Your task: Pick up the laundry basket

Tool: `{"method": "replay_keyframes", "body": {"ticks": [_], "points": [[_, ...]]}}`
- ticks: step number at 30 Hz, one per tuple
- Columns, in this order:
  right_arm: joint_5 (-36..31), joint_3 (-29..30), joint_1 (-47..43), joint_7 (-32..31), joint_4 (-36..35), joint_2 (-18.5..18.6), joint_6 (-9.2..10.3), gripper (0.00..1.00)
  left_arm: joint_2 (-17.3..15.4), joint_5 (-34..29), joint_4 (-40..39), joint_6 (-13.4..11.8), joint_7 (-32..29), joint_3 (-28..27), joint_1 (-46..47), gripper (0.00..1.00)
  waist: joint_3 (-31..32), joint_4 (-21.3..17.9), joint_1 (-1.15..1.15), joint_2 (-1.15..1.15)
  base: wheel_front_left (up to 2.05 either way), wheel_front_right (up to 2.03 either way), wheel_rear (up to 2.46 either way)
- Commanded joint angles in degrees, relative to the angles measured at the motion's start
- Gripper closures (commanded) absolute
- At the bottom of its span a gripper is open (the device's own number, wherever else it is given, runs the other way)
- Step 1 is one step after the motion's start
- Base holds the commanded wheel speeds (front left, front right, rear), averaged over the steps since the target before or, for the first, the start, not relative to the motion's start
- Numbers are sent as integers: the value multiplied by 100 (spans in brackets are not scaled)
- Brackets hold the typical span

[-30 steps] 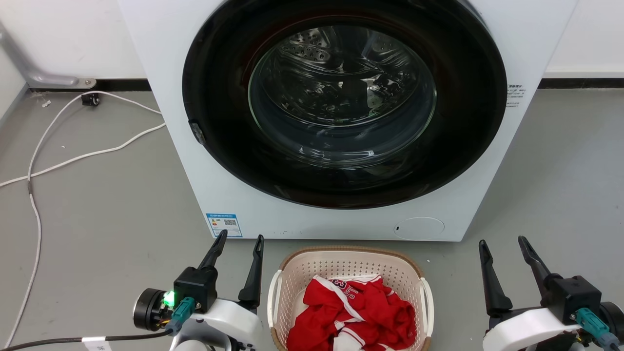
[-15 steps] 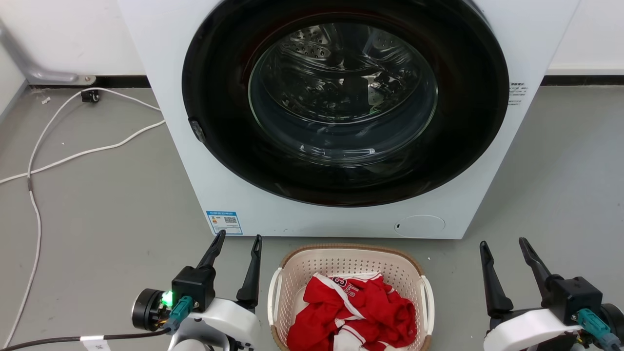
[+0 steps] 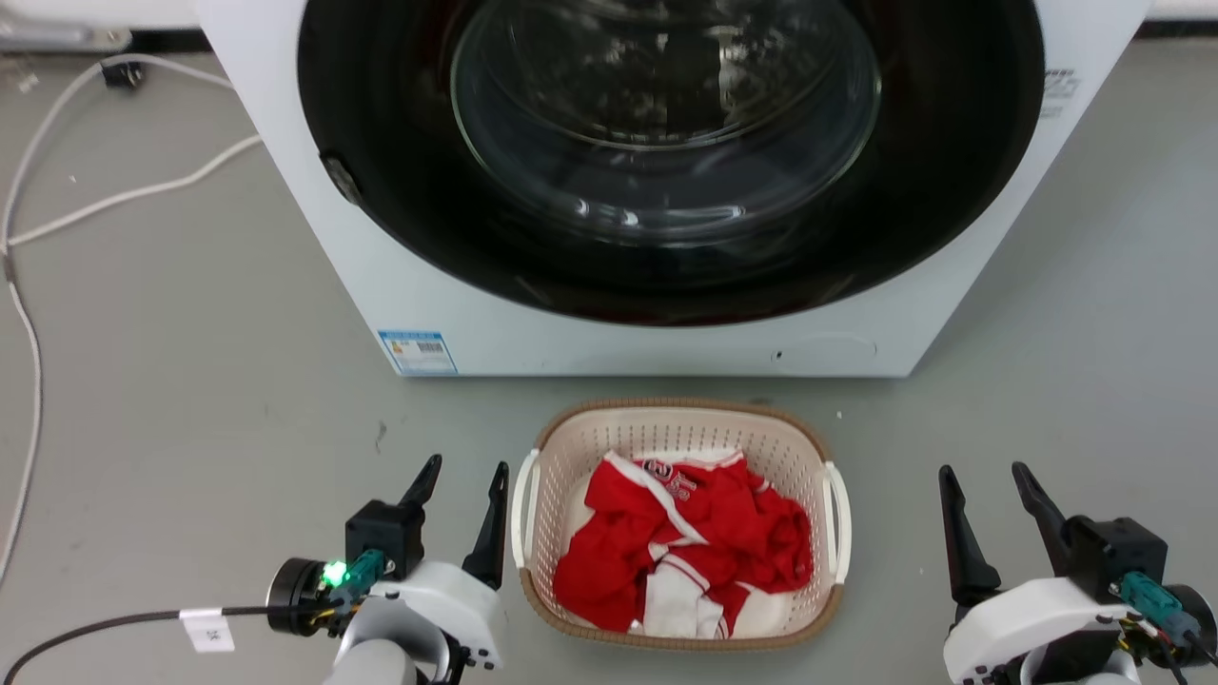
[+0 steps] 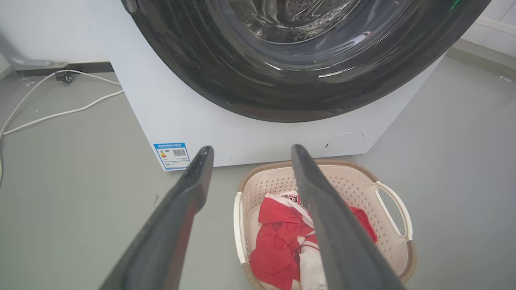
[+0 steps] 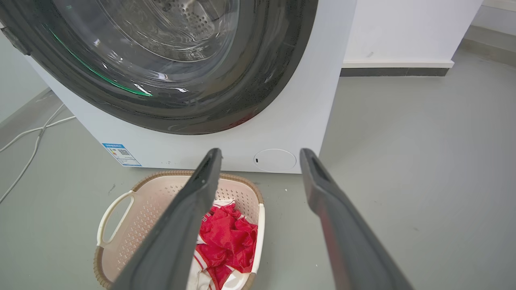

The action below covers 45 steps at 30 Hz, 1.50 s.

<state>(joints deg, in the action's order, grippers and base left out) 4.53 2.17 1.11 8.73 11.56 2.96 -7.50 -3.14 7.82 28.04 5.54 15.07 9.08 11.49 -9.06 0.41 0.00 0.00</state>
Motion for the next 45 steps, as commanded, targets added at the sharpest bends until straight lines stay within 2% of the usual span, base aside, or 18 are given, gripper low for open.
{"method": "replay_keyframes", "body": {"ticks": [1, 12, 20, 25, 34, 45], "points": [[28, 8, 178, 14, 118, -15, 2, 0, 4, 50, 137, 33, 15, -4, 219, 0, -467, -45, 0, 0, 0, 0, 0], [73, -3, 1144, 51, 1099, -14, 2, 0, -63, 296, 1317, 165, 15, 117, 1458, 0, -1830, -150, 0, 0, 0, 0, 0], [226, -220, 2277, -65, 2236, -13, 3, 0, -226, 894, 2363, 195, -188, 422, 2629, 0, -2771, -246, 0, 0, 0, 0, 0], [394, -472, 3028, -159, 3051, -11, 2, 0, -441, 1441, 2765, 196, -509, 810, 3127, 0, -3133, -308, 0, 0, 0, 0, 0], [859, -1063, 4156, -272, 4390, -10, 2, 0, -811, 2314, 3042, 198, -1131, 1586, 3706, 0, -3567, -364, 0, 0, 0, 0, 0], [1479, -1942, 5068, -530, 5295, -11, 3, 0, -1125, 3152, 3236, 198, -1734, 2241, 4297, 0, -4036, -431, 0, 0, 0, 0, 0]]}}
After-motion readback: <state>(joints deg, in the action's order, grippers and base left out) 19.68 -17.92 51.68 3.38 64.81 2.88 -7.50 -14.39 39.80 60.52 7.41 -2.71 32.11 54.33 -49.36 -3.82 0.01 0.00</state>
